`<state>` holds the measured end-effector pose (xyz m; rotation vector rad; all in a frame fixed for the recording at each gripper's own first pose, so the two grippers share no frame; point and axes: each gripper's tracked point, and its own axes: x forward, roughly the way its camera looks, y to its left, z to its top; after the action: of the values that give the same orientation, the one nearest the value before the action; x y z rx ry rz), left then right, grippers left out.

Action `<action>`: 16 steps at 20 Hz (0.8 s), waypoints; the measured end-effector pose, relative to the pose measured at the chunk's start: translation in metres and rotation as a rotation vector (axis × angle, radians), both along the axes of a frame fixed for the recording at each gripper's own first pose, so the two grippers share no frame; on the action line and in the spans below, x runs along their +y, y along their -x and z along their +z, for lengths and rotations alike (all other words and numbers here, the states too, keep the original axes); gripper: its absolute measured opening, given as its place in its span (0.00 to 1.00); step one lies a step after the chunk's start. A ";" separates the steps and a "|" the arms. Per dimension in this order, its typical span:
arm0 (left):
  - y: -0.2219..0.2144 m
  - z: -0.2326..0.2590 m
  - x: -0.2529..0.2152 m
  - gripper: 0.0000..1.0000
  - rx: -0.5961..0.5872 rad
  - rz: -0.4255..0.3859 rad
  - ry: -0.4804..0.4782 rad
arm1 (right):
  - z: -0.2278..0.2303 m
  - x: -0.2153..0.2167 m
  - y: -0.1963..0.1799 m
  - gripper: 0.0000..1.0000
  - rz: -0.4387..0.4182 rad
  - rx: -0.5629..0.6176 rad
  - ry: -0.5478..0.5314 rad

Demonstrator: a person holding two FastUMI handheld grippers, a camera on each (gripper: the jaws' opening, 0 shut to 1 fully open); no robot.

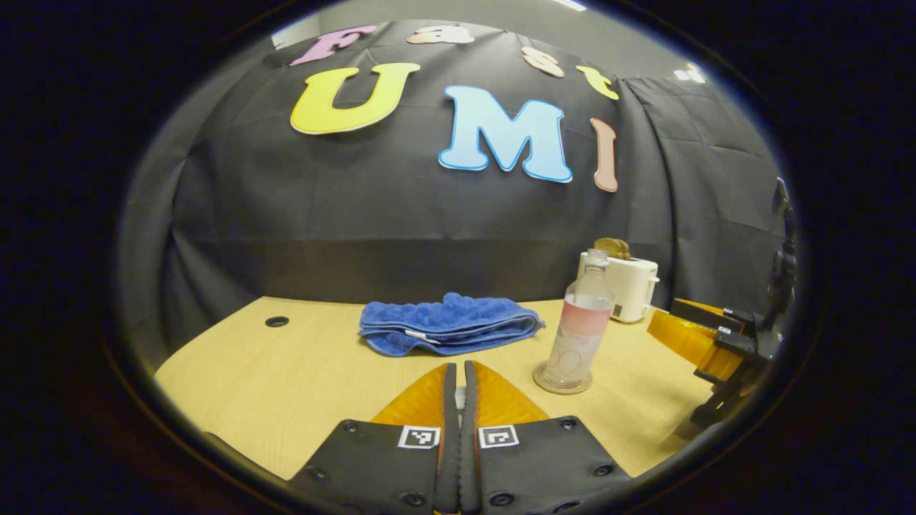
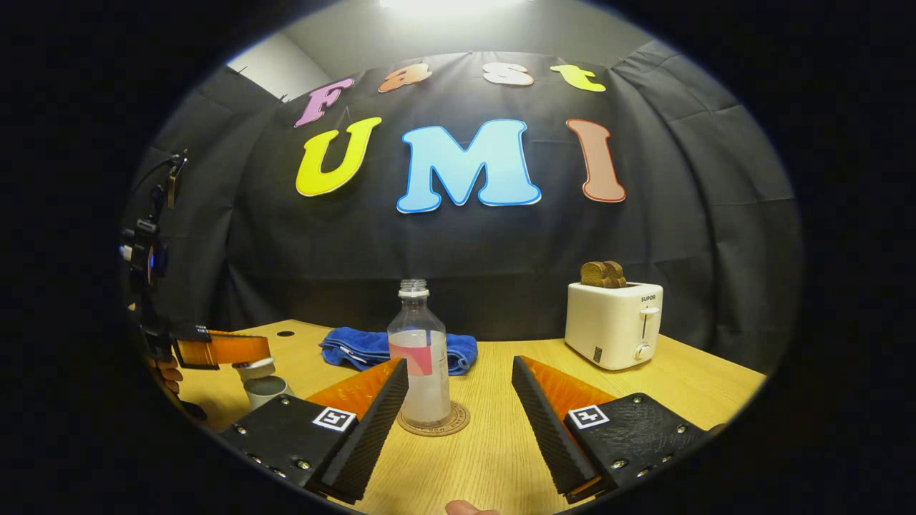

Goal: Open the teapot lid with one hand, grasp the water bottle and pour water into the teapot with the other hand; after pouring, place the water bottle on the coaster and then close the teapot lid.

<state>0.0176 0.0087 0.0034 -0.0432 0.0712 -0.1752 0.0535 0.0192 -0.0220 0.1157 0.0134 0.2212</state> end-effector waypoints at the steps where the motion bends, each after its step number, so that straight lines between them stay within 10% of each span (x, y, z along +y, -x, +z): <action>1: -0.001 -0.002 -0.003 0.06 0.004 -0.005 -0.003 | 0.000 -0.001 0.000 0.93 -0.002 0.001 -0.003; 16: -0.002 -0.019 -0.006 0.06 0.038 0.002 -0.025 | 0.002 -0.006 0.001 0.93 -0.011 0.000 -0.016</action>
<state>0.0197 0.0025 -0.0153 -0.0221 0.1116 -0.1717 0.0523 0.0137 -0.0205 0.1320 0.0112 0.2108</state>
